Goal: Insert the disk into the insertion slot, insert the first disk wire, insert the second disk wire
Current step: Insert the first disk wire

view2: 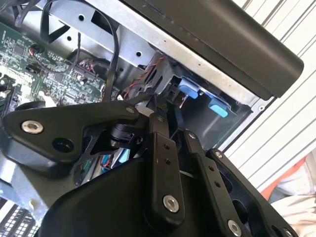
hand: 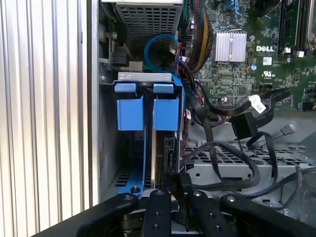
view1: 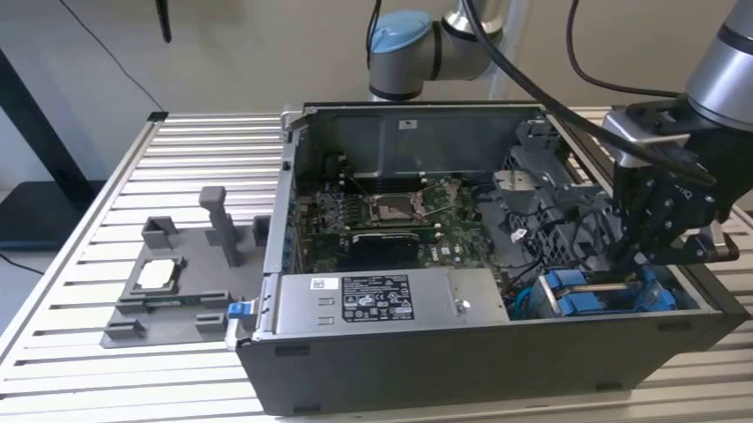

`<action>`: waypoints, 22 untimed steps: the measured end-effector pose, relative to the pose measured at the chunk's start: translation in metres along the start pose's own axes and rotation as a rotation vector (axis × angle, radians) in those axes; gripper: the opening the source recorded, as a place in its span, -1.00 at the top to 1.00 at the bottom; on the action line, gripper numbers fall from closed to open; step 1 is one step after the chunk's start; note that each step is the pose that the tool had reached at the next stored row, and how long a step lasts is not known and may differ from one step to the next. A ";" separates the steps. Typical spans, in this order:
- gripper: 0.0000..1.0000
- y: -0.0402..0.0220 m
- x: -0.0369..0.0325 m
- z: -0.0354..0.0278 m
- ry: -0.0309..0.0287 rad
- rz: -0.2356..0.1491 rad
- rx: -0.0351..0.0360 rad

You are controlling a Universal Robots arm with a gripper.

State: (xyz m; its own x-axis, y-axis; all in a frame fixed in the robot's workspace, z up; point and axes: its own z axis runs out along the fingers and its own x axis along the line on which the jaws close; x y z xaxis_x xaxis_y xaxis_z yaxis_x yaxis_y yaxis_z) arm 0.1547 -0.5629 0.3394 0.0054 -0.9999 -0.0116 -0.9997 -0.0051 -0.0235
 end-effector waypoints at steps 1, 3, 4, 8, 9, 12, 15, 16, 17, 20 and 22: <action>0.62 -0.0001 0.0002 0.0007 -0.0011 0.000 0.0000; 0.62 -0.0003 0.0005 0.0011 -0.0019 0.000 -0.0001; 0.62 -0.0003 0.0006 0.0013 -0.0024 0.000 -0.0001; 0.62 -0.0003 0.0011 0.0054 -0.0021 0.000 0.0000; 0.62 -0.0003 0.0012 0.0065 -0.0019 0.000 0.0000; 0.62 -0.0003 0.0012 0.0071 -0.0028 0.000 -0.0002; 0.58 -0.0003 0.0012 0.0075 -0.0037 0.000 -0.0007; 0.58 -0.0003 0.0012 0.0076 -0.0038 0.000 -0.0008; 0.58 -0.0003 0.0011 0.0075 -0.0036 0.000 -0.0009; 0.45 -0.0002 0.0010 0.0035 -0.0039 0.001 -0.0011; 0.45 -0.0001 0.0010 -0.0044 -0.0034 0.002 -0.0010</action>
State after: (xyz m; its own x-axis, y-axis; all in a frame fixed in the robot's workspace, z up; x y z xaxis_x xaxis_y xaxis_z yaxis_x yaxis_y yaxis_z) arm 0.1547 -0.5639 0.3438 0.0037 -0.9999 -0.0150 -0.9997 -0.0034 -0.0224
